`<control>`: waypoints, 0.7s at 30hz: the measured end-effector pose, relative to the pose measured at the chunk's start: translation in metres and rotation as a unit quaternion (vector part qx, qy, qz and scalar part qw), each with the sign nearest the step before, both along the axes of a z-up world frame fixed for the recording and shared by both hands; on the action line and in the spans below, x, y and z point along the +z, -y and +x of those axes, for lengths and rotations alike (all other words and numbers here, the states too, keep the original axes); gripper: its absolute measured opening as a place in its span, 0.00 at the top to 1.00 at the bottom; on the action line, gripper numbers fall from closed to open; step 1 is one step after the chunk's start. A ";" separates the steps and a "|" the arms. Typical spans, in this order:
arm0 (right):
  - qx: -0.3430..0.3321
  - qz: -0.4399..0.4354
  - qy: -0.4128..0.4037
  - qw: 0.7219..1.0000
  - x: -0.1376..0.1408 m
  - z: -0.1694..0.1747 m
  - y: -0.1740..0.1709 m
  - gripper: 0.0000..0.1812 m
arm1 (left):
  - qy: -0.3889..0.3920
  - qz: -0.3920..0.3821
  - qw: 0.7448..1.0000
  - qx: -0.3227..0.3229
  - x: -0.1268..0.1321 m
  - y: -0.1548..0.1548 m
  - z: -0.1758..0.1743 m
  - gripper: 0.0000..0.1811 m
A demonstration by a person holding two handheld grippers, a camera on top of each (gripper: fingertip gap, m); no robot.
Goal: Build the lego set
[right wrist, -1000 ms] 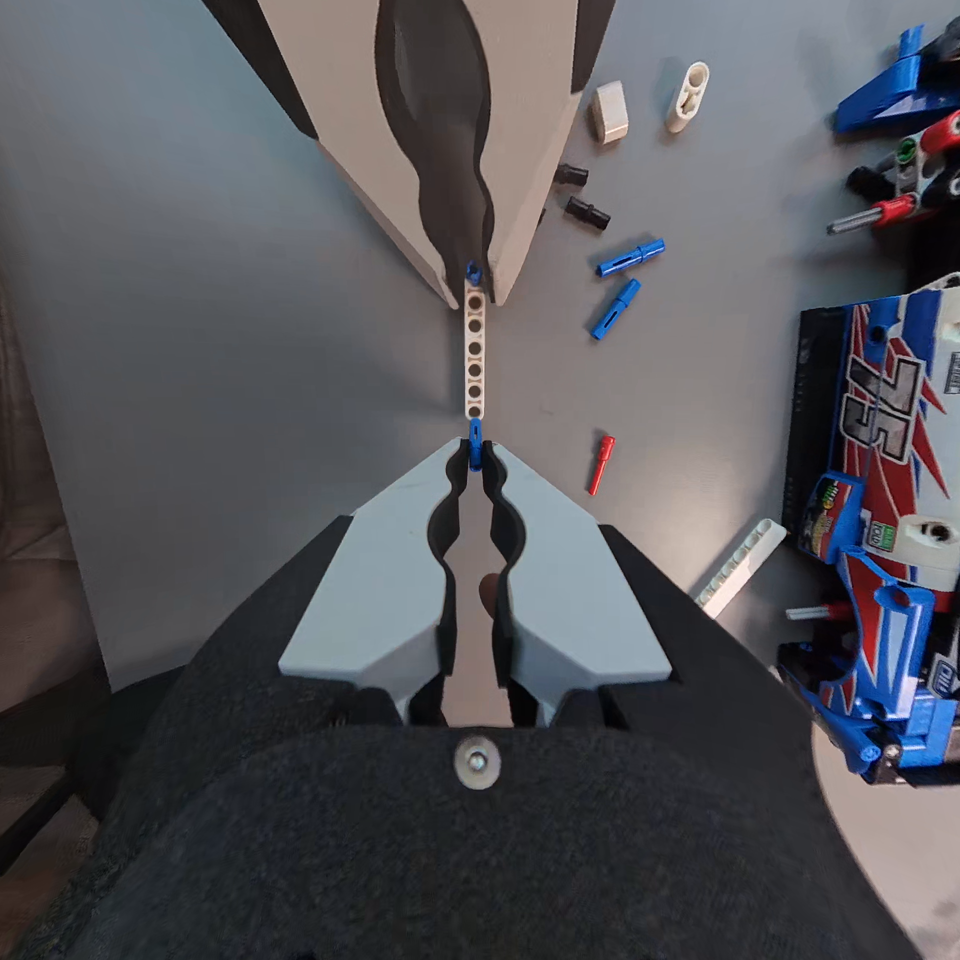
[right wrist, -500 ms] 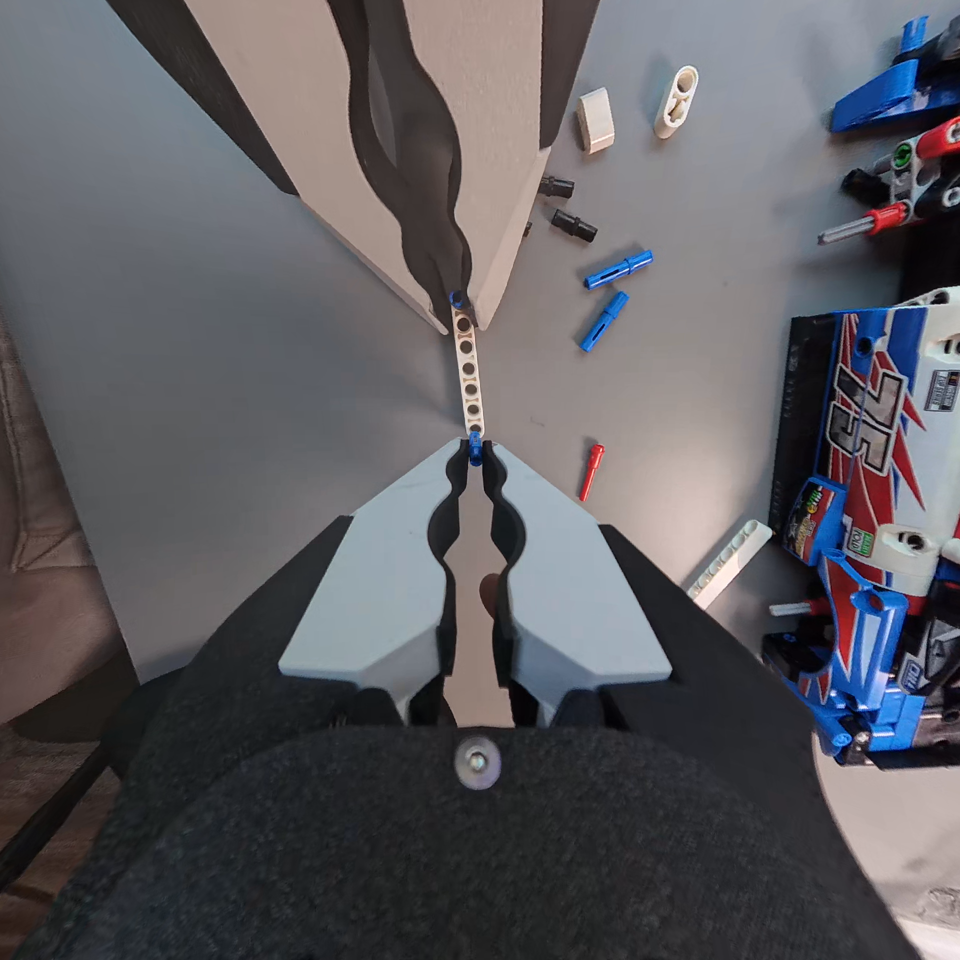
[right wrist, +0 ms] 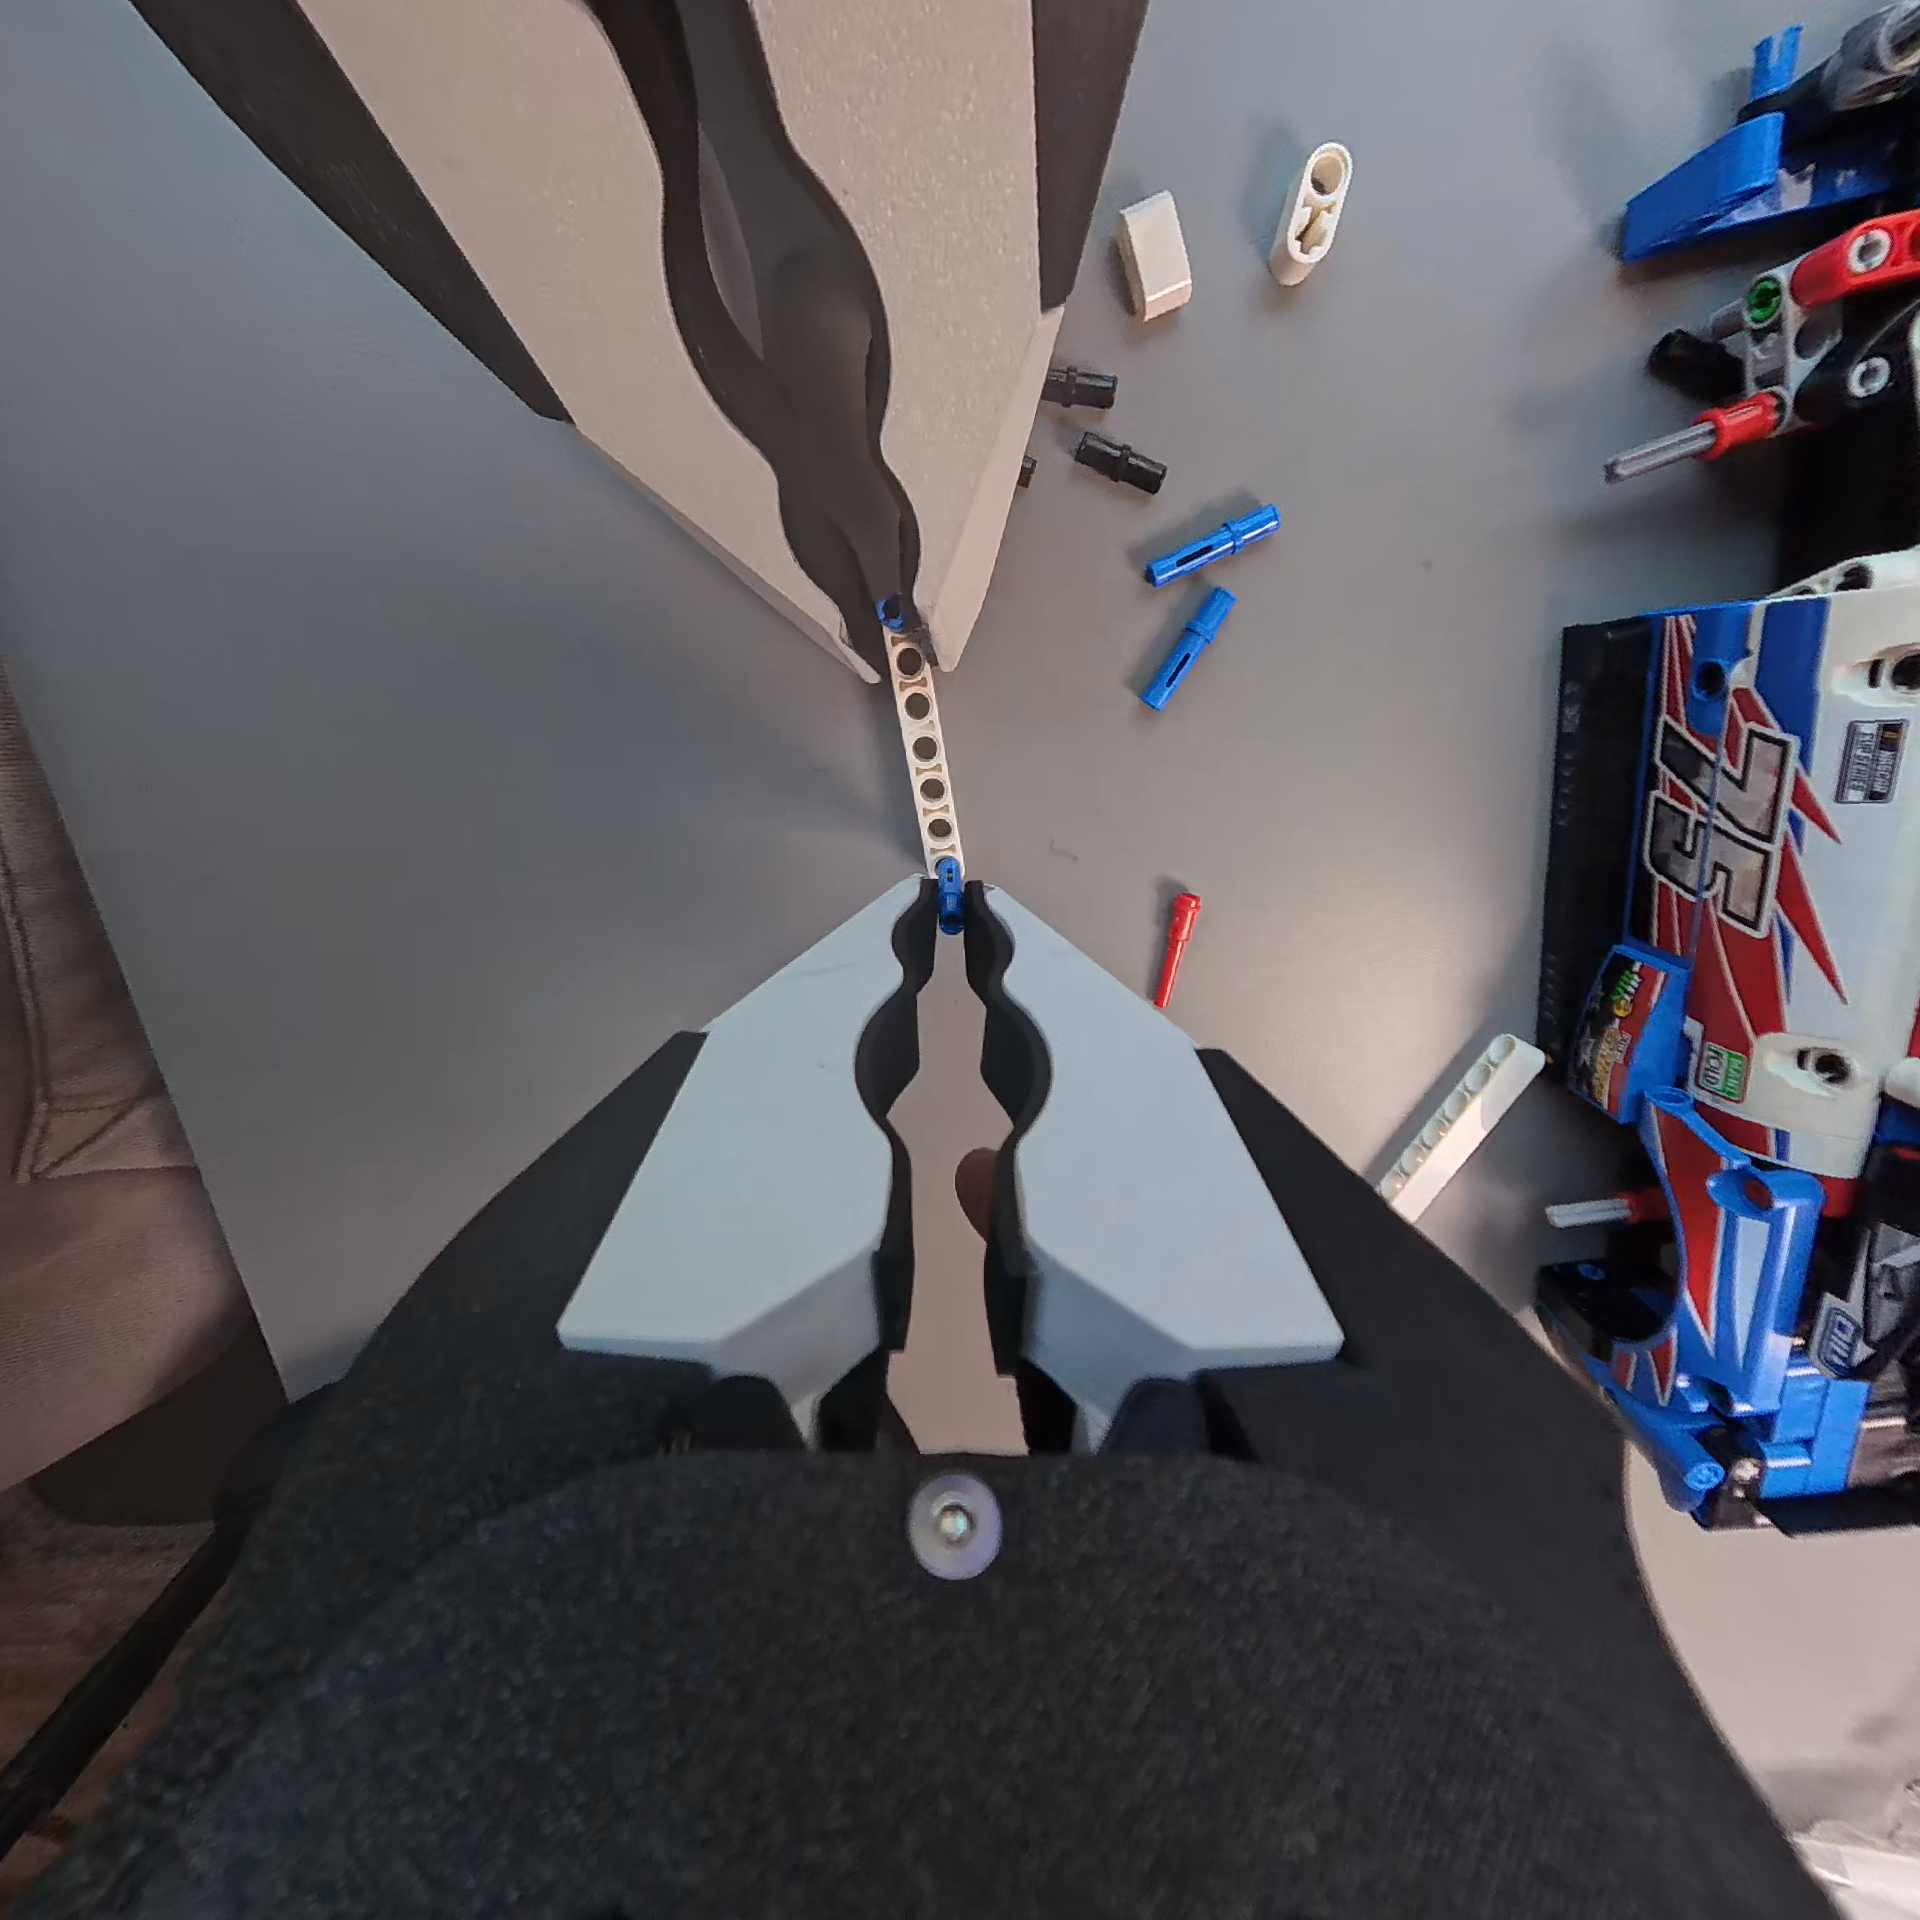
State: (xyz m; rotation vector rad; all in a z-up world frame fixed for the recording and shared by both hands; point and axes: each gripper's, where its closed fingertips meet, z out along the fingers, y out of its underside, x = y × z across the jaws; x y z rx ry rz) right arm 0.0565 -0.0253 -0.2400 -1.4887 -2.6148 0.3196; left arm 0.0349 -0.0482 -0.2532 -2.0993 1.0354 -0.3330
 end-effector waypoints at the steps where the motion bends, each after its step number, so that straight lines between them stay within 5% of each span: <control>1: 0.001 0.001 0.001 1.000 0.000 0.000 0.000 0.98 | 0.000 0.000 1.000 0.000 0.000 0.000 0.000 0.97; 21: 0.014 0.017 0.008 1.000 -0.004 0.005 -0.002 0.99 | 0.013 -0.012 1.000 0.007 0.000 0.000 0.000 0.97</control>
